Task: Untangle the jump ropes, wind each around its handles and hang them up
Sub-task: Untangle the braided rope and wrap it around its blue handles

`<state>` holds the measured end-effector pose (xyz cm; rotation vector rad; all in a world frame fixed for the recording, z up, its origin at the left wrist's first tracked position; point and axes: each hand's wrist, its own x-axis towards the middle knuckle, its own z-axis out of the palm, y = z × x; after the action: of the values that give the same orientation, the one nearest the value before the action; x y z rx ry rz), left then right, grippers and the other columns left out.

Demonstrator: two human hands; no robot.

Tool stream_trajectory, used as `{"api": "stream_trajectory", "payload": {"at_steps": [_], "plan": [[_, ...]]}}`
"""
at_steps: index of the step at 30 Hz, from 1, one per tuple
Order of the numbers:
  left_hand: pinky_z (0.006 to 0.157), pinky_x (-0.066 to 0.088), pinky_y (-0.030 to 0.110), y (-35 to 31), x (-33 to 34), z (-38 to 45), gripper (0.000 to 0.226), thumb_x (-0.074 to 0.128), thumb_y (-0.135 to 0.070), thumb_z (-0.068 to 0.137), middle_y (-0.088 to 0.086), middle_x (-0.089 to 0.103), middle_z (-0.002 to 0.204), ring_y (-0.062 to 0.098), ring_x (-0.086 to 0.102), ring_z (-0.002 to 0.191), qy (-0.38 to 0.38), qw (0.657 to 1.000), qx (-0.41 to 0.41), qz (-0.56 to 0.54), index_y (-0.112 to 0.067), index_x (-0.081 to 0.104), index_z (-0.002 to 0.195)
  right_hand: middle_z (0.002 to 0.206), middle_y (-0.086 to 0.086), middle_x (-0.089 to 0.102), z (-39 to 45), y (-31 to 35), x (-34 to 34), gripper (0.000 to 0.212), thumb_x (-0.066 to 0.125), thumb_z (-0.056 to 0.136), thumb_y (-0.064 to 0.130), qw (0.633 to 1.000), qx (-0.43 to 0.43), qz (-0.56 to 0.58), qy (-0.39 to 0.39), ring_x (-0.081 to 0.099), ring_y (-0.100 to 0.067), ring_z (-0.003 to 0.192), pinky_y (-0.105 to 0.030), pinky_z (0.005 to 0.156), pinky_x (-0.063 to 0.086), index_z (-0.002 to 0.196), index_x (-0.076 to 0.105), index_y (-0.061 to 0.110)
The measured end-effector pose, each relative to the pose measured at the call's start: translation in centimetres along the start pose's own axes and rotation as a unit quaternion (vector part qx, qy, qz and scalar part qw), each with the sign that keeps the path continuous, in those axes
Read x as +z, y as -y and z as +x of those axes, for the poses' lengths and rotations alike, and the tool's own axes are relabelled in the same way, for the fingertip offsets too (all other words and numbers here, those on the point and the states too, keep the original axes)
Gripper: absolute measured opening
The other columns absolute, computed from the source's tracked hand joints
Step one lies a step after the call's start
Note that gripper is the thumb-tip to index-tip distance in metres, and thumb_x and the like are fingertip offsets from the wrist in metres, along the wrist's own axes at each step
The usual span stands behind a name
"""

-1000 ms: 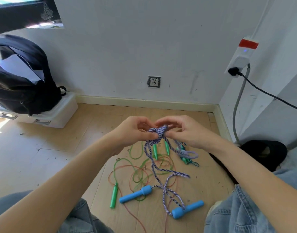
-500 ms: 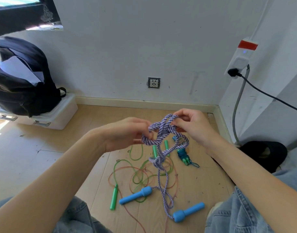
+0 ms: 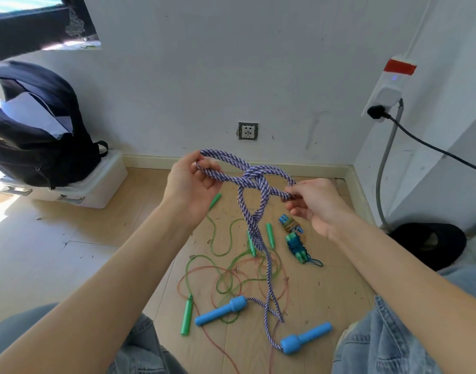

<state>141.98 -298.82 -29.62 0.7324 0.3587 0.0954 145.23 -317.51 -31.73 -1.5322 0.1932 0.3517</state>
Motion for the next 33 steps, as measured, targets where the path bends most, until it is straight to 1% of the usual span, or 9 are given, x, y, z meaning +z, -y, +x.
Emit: {"api": "stream_trajectory", "payload": {"at_steps": [3, 5, 9, 12, 16, 18, 22, 27, 33], "plan": [[0.05, 0.044, 0.018, 0.4, 0.8, -0.3, 0.024, 0.044, -0.027, 0.095, -0.009, 0.031, 0.039, 0.003, 0.034, 0.035, 0.129, 0.982, -0.075, 0.119, -0.014, 0.05, 0.075, 0.063, -0.009, 0.052, 0.3, -0.2, -0.6, 0.012, 0.045, 0.087, -0.005, 1.0, -0.002, -0.021, -0.019, 0.044, -0.006, 0.031, -0.015, 0.032, 0.032, 0.085, 0.055, 0.001], [0.051, 0.043, 0.016, 0.3, 0.9, -0.2, 0.026, 0.04, -0.027, 0.096, -0.009, 0.031, 0.039, 0.003, 0.031, 0.034, 0.174, 0.976, -0.074, 0.111, -0.013, 0.053, 0.08, 0.062, -0.009, 0.051, 0.4, -0.3, -1.1, 0.016, 0.044, 0.087, -0.005, 1.0, 0.011, -0.019, -0.021, 0.042, -0.006, 0.031, -0.016, 0.031, 0.029, 0.08, 0.056, 0.001], [0.063, 0.041, 0.017, 0.0, 0.9, 0.6, 0.028, 0.038, -0.023, 0.099, -0.007, 0.048, 0.056, 0.004, 0.044, 0.048, 0.043, 0.997, 0.018, -0.068, -0.012, 0.054, 0.079, 0.059, -0.012, 0.054, 0.2, -0.3, -1.6, 0.019, 0.041, 0.087, -0.01, 0.999, 0.036, 0.024, -0.016, 0.044, -0.007, 0.031, -0.016, 0.03, 0.032, 0.075, 0.054, -0.001], [0.063, 0.04, 0.018, 0.1, 1.2, 1.0, 0.023, 0.04, -0.016, 0.098, -0.003, 0.051, 0.066, 0.007, 0.046, 0.058, -0.035, 0.994, 0.027, -0.097, -0.009, 0.054, 0.081, 0.062, -0.013, 0.054, 0.1, -0.3, -1.6, 0.019, 0.04, 0.087, -0.01, 0.996, 0.05, 0.064, -0.025, 0.05, -0.008, 0.033, -0.016, 0.033, 0.04, 0.076, 0.053, -0.002], [0.055, 0.037, 0.018, -0.1, 2.3, 1.4, 0.014, 0.044, -0.004, 0.092, 0.001, 0.046, 0.065, 0.007, 0.041, 0.051, -0.091, 0.987, 0.049, -0.121, -0.007, 0.049, 0.08, 0.061, -0.012, 0.054, 0.0, -0.4, -1.6, 0.019, 0.04, 0.087, -0.011, 0.994, 0.05, 0.091, -0.027, 0.056, -0.011, 0.037, -0.017, 0.037, 0.046, 0.077, 0.054, -0.002], [0.041, 0.033, 0.015, 0.0, 2.6, 1.7, 0.017, 0.045, -0.005, 0.093, -0.003, 0.042, 0.054, 0.004, 0.035, 0.036, -0.078, 0.995, 0.038, -0.057, -0.008, 0.049, 0.077, 0.059, -0.01, 0.052, -0.1, -0.4, -1.7, 0.018, 0.04, 0.086, -0.009, 0.996, 0.04, 0.078, -0.023, 0.052, -0.01, 0.036, -0.017, 0.033, 0.041, 0.076, 0.052, 0.0], [0.027, 0.016, 0.012, 0.5, 2.6, 1.4, 0.028, 0.037, -0.021, 0.099, -0.009, 0.031, 0.038, 0.002, 0.024, 0.025, 0.085, 0.983, -0.124, 0.107, -0.011, 0.051, 0.076, 0.054, -0.002, 0.043, 0.1, 0.3, -2.4, 0.019, 0.046, 0.09, 0.003, 0.99, 0.018, 0.132, 0.055, 0.037, -0.006, 0.032, -0.015, 0.027, 0.023, 0.071, 0.051, 0.004], [0.053, 0.039, 0.019, -0.4, 2.2, 2.1, 0.028, 0.036, -0.017, 0.1, -0.004, 0.048, 0.056, 0.006, 0.042, 0.047, -0.072, 0.99, 0.034, -0.113, -0.012, 0.048, 0.075, 0.064, -0.012, 0.052, 0.5, -0.1, -2.9, 0.018, 0.044, 0.092, -0.002, 0.975, 0.046, 0.218, -0.023, 0.052, -0.009, 0.033, -0.014, 0.032, 0.038, 0.075, 0.05, -0.001], [0.061, 0.043, 0.017, -0.3, 2.7, 1.7, 0.012, 0.043, -0.006, 0.096, 0.0, 0.053, 0.077, 0.007, 0.05, 0.065, -0.109, 0.986, 0.062, -0.108, -0.008, 0.055, 0.096, 0.053, -0.012, 0.055, 0.3, -0.4, -3.4, 0.021, 0.041, 0.092, -0.002, 0.954, 0.051, 0.279, -0.099, 0.056, -0.013, 0.033, -0.017, 0.034, 0.044, 0.073, 0.047, 0.004]]}}
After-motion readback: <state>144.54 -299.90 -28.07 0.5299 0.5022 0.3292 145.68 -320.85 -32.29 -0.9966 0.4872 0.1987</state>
